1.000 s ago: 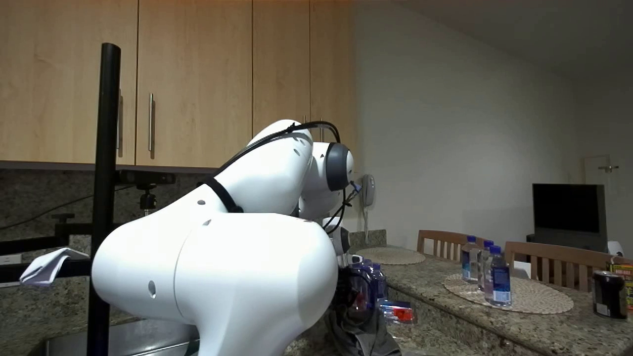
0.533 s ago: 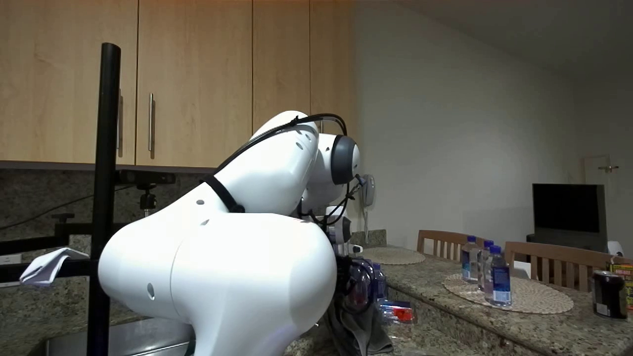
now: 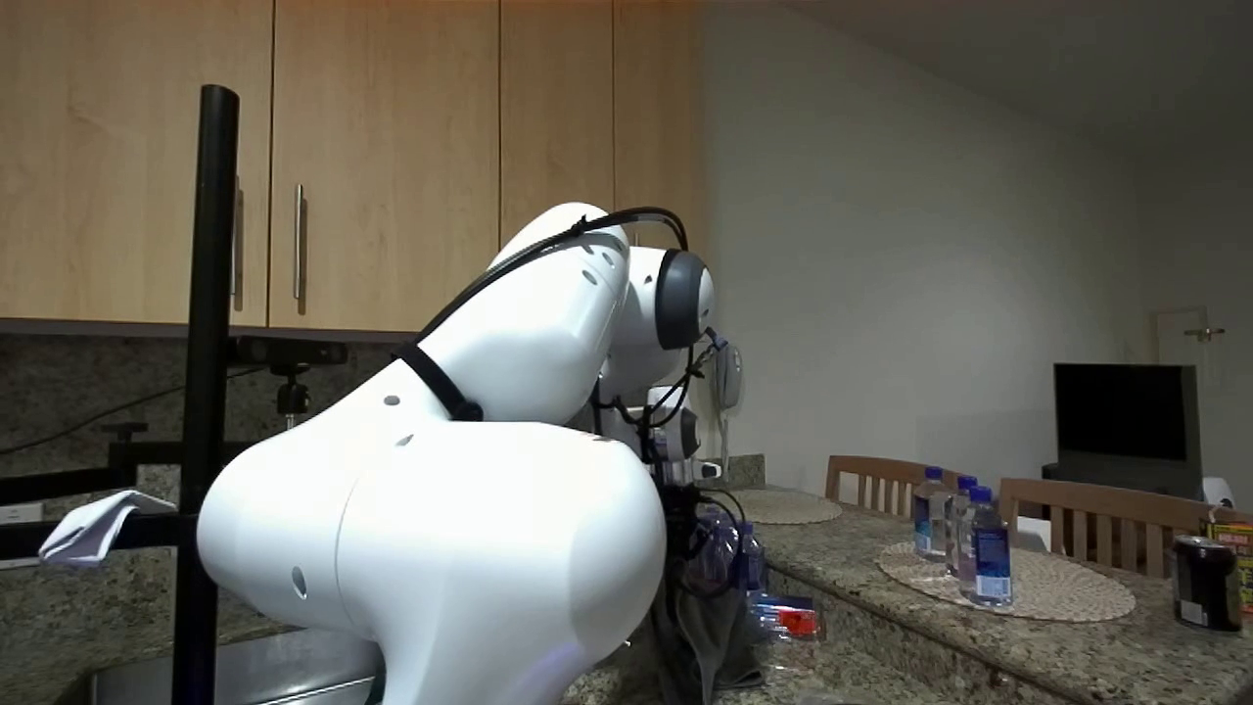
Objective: Unfold the towel on the counter.
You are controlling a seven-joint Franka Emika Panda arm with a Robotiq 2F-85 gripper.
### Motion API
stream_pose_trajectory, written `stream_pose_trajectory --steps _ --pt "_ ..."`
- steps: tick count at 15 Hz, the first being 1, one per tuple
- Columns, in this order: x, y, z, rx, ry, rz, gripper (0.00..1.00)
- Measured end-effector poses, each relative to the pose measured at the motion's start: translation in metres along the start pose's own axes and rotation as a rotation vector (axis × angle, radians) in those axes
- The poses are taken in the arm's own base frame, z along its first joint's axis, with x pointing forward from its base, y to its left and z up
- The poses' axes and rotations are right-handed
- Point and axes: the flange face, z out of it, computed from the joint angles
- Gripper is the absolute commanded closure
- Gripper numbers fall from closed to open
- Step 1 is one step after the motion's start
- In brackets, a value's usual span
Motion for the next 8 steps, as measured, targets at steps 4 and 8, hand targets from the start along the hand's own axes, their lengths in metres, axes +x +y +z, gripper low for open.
stream_pose_trajectory --steps 4,8 --pt "0.006 0.007 -0.026 -0.013 0.040 0.000 0.90" --pt "0.014 0.021 -0.063 -0.056 0.104 -0.009 0.89"
